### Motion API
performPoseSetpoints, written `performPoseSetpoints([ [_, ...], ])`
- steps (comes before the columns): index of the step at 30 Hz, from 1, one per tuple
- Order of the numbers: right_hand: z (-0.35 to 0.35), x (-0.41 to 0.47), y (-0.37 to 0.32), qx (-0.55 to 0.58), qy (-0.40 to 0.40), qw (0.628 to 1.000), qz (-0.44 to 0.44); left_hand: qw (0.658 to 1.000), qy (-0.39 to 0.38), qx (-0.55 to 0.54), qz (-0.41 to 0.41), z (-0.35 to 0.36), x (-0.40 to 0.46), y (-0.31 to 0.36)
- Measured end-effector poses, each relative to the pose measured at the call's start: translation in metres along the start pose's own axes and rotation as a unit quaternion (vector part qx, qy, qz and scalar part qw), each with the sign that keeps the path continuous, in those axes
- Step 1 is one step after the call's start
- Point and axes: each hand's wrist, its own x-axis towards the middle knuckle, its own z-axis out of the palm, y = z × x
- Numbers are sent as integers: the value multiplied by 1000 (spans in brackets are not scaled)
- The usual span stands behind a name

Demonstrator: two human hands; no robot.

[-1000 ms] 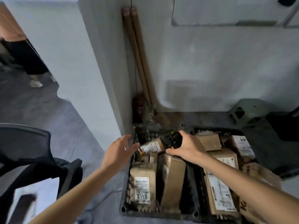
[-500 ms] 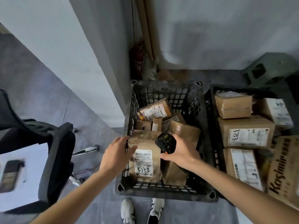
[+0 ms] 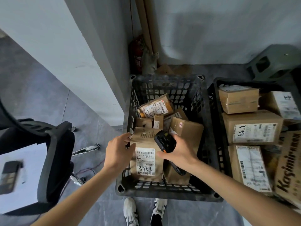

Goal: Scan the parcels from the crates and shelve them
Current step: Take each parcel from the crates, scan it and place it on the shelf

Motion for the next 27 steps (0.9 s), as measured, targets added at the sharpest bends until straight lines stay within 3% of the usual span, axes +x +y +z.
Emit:
performPoseSetpoints([
  [9,-19,10,0,120,35,992,-25,984,-4,-178,-21,7,19,20],
  [15,-20,13,24,125,7,992,-2,998,-15,-56,11,31,14,10],
  [27,-40,8,16,221,45,974,-16,987,-90,-131,38,12,21,23],
])
